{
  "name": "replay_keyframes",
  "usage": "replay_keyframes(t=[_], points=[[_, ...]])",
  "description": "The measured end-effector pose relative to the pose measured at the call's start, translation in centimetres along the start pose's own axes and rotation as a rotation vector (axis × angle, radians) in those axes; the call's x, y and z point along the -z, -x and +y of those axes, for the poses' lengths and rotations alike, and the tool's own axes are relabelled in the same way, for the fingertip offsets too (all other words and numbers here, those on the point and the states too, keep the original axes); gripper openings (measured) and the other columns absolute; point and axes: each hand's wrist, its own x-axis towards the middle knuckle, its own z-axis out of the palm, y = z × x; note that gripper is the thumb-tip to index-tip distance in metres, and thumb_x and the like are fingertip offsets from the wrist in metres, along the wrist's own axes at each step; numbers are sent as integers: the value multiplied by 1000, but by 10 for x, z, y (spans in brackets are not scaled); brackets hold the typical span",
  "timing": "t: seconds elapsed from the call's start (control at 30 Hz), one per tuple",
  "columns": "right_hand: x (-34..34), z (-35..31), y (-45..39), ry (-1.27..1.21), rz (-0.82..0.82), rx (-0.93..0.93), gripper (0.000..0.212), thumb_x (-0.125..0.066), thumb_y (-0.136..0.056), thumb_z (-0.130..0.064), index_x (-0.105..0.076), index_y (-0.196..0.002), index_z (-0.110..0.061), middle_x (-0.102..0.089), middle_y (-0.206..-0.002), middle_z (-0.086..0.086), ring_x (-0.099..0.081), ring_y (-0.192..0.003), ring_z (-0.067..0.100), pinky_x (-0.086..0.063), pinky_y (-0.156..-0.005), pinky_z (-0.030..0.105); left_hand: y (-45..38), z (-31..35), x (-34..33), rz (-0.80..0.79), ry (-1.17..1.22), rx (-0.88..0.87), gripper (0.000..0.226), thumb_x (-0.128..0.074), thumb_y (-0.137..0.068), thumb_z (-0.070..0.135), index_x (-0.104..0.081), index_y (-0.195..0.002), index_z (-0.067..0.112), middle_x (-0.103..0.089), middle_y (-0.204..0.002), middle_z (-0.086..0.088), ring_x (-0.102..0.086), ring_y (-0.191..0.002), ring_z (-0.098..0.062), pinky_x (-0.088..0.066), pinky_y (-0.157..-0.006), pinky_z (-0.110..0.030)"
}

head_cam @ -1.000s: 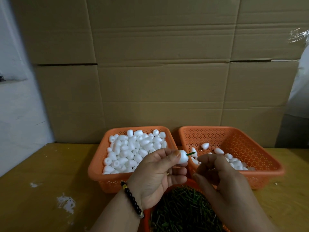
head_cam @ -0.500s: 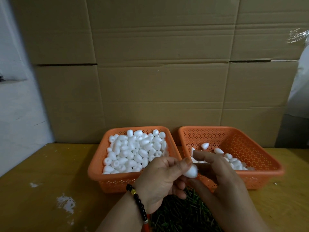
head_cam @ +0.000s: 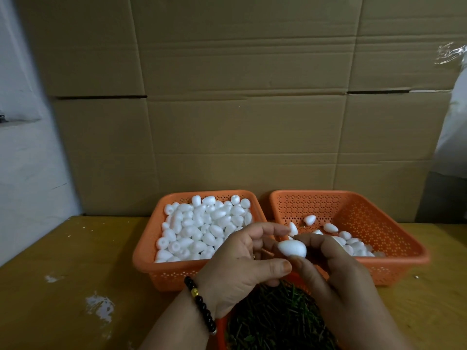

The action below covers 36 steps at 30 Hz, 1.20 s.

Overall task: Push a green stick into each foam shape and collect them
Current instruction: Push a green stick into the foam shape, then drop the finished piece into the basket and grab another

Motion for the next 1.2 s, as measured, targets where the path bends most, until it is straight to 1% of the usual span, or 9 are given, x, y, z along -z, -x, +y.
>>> replay_keyframes(t=[0.13, 0.23, 0.43, 0.63, 0.73, 0.83, 0.97, 1.1, 1.2], points=[[1, -2, -1, -25, -18, -16, 25, -54, -77, -52, -63, -97, -40, -68, -91, -27, -65, -85, -8, -48, -72, 8, 0, -1, -3, 14, -52, -48, 36, -72, -75, 11, -71, -106, 30, -66, -111, -11, -62, -85, -10, -53, -67, -26], [2, -2, -1, -37, -28, -33, 29, -54, -77, -53, -64, -100, -39, -68, -92, -27, -65, -87, -7, -48, -71, 8, 0, -1, -6, 18, -40, -48, 27, -72, -78, 14, -73, -102, 27, -69, -105, -7, -62, -83, -8, -53, -66, -24], [2, 4, 0, -34, 24, -48, 59, -69, -61, -54, -52, -117, -45, -63, -109, -24, -63, -100, -1, -49, -79, 16, -2, -1, -3, -20, 472, 157, 19, -68, -75, 15, -72, -93, 10, -66, -80, -8, -58, -64, -14, -50, -53, -26], [-1, 3, 2, -38, 90, 31, 50, -75, -72, -40, -53, -115, -51, -63, -112, -23, -60, -106, -5, -42, -85, 5, -3, -10, -8, -220, 751, 298, 38, -86, -63, 28, -73, -94, 11, -65, -85, -4, -58, -65, -13, -44, -54, -23], [-4, 0, 4, -38, 117, 68, 47, -75, -77, -31, -55, -118, -43, -65, -111, -24, -62, -103, -6, -45, -83, 7, -3, -14, -13, -247, 719, 321, 36, -82, -68, 31, -71, -97, 14, -62, -83, -1, -54, -65, -12, -41, -53, -22], [-6, -1, 6, -44, 129, 64, 35, -68, -76, -33, -62, -109, -38, -70, -94, -21, -67, -82, -5, -51, -69, 10, -2, -14, -18, -232, 668, 357, 27, -75, -73, 33, -73, -95, 17, -60, -77, -1, -54, -64, -12, -41, -51, -21], [1, -1, 0, -47, 190, -7, 28, -66, -71, -36, -65, -100, -37, -70, -91, -23, -66, -83, -6, -46, -70, 3, -3, -10, -18, -164, 495, 360, 32, -69, -76, 43, -72, -95, 18, -63, -79, -3, -52, -61, -13, -39, -48, -21], [18, 9, -11, 97, 243, -111, 32, -60, -67, -52, -60, -98, -43, -69, -77, -19, -65, -71, -4, -50, -56, 13, -4, -4, -10, 35, 265, 315, 44, -73, -73, 39, -64, -106, 12, -68, -80, -3, -51, -56, -10, -37, -42, -21], [34, 31, -20, 358, 238, -144, 35, -70, -76, -35, -68, -109, -25, -64, -83, -14, -61, -62, 1, -46, -56, 18, -6, -1, -1, 202, 158, 244, 31, -72, -77, 26, -65, -104, 12, -67, -75, 0, -50, -53, -7, -35, -41, -20]])
